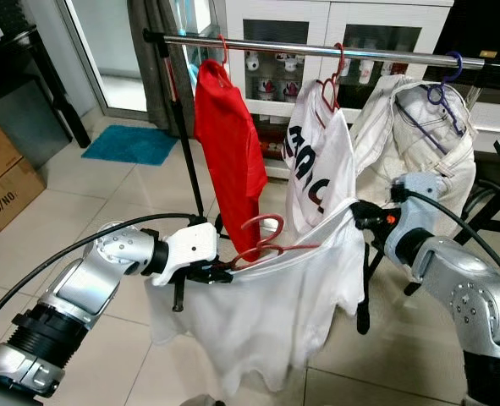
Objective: Hang hanger
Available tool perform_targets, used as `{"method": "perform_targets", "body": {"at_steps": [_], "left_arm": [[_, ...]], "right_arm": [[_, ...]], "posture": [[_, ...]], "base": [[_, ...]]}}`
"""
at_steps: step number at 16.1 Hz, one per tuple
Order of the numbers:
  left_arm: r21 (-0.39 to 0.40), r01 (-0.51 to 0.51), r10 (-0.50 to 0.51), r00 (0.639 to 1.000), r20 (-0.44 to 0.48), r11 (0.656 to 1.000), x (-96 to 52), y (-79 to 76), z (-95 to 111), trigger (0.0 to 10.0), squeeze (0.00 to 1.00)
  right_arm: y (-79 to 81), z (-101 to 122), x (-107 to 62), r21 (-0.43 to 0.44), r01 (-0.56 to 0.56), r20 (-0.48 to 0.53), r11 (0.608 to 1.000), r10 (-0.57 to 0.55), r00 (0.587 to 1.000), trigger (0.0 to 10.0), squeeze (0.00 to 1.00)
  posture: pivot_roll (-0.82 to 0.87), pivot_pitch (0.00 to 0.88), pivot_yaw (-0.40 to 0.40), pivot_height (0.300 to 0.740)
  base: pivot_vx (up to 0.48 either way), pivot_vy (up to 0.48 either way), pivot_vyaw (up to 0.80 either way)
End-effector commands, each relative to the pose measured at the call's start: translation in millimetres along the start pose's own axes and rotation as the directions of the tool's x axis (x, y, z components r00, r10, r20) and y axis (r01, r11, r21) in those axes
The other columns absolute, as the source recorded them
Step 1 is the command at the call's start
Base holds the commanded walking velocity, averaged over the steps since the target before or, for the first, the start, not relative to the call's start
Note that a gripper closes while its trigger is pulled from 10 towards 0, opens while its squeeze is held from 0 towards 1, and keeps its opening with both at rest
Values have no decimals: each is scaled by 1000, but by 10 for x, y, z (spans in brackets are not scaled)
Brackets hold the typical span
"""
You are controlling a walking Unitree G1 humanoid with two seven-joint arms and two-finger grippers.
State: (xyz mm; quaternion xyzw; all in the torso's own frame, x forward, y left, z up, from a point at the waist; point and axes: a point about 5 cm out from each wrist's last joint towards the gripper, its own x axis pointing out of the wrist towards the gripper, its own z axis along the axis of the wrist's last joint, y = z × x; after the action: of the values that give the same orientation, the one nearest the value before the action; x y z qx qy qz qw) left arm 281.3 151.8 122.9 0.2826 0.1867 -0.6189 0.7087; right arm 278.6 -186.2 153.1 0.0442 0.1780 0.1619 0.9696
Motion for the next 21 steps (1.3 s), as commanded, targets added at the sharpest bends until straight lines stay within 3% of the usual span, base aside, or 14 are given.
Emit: {"method": "perform_targets", "body": {"at_steps": [1,4,7,10,13,14,15,16,19,21], "left_arm": [[13,-4,4,1000,0,1000,-52,38,37,0,0],[11,-9,9,1000,-14,1000,-87,66,11,0,0],[9,20,-20,1000,1,1000,-78,43,37,0,0],[6,58,-58,998,22,998,-38,-10,67,0,0],[11,48,-48,999,25,999,-32,4,70,0,0],[11,53,-53,998,31,999,-39,1,76,0,0],[13,62,-63,997,40,998,-44,-5,87,0,0],[17,76,-77,996,51,997,-44,-15,104,0,0],[31,95,-97,993,70,995,-10,-27,160,0,0],[51,103,-106,992,69,993,12,-28,191,0,0]], "right_arm": [[-22,29,-56,-54,-9,-5,998,8,1000,10000,1000],[-64,40,-180,-153,-117,-73,981,107,992,10000,1000],[-60,110,-255,-167,-198,-70,966,189,979,10000,1000],[-67,40,-262,-224,-232,-142,947,203,969,10000,1000],[32,130,-303,-340,-326,-102,882,310,945,10000,1000],[94,122,-359,-385,-400,-121,832,384,916,10000,251],[182,104,-421,-415,-481,-149,772,463,873,10000,0],[273,84,-446,-429,-535,-170,728,516,839,10000,0],[490,10,-386,-445,-607,-185,658,596,781,10000,0],[617,-43,-318,-444,-635,-189,632,626,756,10000,0]], "posture": [[-125,0,62,740],[-130,0,63,740],[-131,0,64,740],[-137,0,65,740],[-136,0,64,740],[-136,0,65,740],[-137,0,65,740],[-138,0,65,740],[-137,0,65,740],[-137,0,64,740]], "base": [[0,0,0],[0,0,0],[0,0,0],[0,0,0],[0,0,0],[0,0,0],[0,0,0],[0,0,0],[0,0,0],[0,0,0]]}}
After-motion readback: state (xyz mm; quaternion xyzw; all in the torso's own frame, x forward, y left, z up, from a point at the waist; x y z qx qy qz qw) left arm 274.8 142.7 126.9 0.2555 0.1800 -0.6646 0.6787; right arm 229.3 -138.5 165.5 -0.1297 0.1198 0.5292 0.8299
